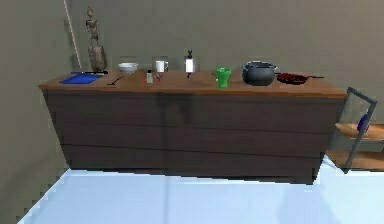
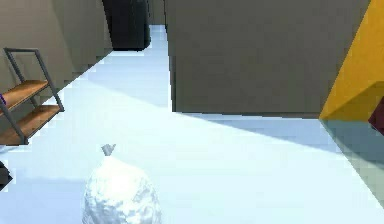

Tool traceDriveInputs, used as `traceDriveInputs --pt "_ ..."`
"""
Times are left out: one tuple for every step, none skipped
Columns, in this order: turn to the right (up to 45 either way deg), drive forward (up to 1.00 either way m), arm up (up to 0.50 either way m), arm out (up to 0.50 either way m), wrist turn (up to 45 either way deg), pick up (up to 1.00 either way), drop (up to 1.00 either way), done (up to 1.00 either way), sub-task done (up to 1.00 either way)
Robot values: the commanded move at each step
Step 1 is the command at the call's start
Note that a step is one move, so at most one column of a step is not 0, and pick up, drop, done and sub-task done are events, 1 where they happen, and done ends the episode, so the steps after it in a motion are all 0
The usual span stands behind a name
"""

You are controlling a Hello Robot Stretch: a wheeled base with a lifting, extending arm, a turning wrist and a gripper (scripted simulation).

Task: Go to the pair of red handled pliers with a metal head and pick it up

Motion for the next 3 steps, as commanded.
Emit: traceDriveInputs --pt "3.0 0.0 0.0 0.0 0.0 0.0 0.0 0.0 0.0" --pt "0.0 0.7 0.0 0.0 0.0 0.0 0.0 0.0 0.0" --pt "45.0 0.0 0.0 0.0 0.0 0.0 0.0 0.0 0.0"
